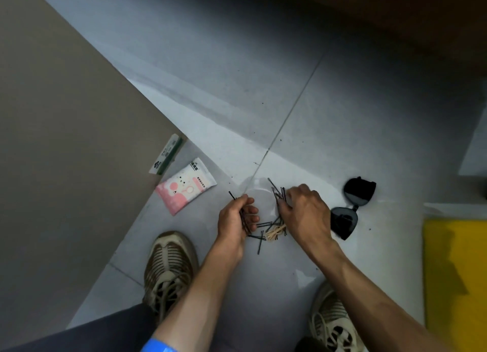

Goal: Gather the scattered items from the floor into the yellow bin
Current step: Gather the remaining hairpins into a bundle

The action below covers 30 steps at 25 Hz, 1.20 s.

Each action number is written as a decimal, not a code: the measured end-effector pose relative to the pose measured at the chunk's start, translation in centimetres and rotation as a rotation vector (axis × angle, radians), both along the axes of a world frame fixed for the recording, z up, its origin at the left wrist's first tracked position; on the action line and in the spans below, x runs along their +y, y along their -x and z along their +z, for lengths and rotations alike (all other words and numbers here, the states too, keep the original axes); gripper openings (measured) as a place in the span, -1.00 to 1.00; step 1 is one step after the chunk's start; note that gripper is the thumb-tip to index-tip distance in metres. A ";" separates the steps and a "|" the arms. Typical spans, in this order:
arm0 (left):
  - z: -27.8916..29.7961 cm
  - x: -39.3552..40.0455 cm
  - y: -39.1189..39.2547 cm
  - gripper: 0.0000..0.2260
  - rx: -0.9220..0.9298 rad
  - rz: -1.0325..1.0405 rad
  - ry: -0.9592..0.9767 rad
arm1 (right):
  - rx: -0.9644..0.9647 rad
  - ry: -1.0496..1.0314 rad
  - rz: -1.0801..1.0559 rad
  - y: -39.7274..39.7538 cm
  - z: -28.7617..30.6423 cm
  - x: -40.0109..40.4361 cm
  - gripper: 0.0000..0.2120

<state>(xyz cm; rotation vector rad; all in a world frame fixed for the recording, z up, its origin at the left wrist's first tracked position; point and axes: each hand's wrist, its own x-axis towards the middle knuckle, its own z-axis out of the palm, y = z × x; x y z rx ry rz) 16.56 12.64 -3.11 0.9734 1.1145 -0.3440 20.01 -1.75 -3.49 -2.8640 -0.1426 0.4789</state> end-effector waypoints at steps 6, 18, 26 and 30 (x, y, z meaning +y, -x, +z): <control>0.1 -1.0 0.4 -0.82 -0.006 0.023 0.001 | 0.005 0.088 -0.002 -1.4 -0.7 1.0 -0.82; -0.6 -1.4 0.0 -0.86 -0.019 0.096 -0.010 | -0.019 0.101 0.005 0.3 -0.7 2.0 -0.95; 0.3 -2.7 -2.3 -0.65 -0.049 0.053 0.082 | 0.412 -0.878 -0.630 -1.8 2.2 1.2 -0.93; 0.4 -2.9 -3.0 -0.66 -0.046 0.048 0.138 | 0.199 -0.869 -0.489 0.1 2.8 0.8 -0.84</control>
